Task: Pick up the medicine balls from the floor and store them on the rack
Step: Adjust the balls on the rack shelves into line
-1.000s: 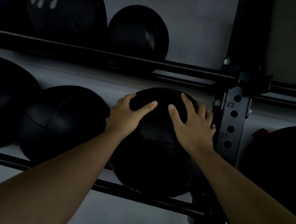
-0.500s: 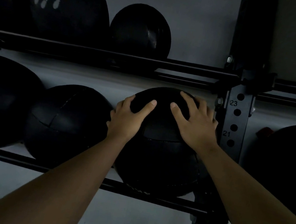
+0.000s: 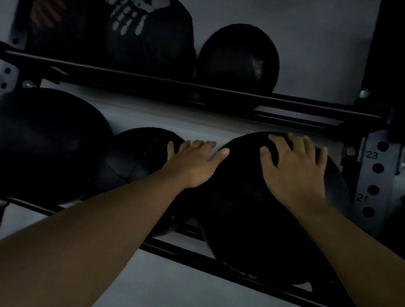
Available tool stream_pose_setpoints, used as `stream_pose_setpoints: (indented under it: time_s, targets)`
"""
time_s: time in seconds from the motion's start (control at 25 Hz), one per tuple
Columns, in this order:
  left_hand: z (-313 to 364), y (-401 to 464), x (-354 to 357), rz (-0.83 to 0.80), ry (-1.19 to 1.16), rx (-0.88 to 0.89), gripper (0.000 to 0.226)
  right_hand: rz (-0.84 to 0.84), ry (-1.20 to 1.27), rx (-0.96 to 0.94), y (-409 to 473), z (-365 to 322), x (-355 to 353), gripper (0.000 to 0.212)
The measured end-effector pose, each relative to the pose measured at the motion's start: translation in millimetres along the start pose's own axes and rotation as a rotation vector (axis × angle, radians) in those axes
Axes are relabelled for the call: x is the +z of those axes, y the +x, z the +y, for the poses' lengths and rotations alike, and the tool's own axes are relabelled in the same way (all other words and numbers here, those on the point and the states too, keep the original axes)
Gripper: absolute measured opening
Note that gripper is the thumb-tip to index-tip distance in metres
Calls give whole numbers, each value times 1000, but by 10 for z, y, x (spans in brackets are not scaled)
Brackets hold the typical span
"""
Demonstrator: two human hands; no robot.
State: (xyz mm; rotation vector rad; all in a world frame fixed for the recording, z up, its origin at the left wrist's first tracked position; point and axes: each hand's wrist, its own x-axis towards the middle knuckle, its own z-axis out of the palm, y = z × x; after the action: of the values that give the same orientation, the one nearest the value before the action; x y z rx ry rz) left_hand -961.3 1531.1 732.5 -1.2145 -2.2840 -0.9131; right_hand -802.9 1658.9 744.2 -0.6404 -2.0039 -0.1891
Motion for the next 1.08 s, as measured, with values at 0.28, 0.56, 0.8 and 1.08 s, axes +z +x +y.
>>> stream_pose_setpoints:
  time_s: [0.28, 0.56, 0.8, 1.08]
  targets:
    - [-1690, 124, -634, 32, 54, -111, 75, -253, 223, 46, -64, -1561, 729, 59]
    - [-2375, 479, -747, -27, -395, -135, 86, -280, 452, 420, -240, -2412, 1385, 84]
    - [-2302, 905, -568, -75, -563, -105, 76, -99, 362, 434, -84, -2420, 1642, 83]
    - [-2432, 791, -352, 63, -710, -368, 89, -275, 329, 129, 477, -2099, 1574, 70]
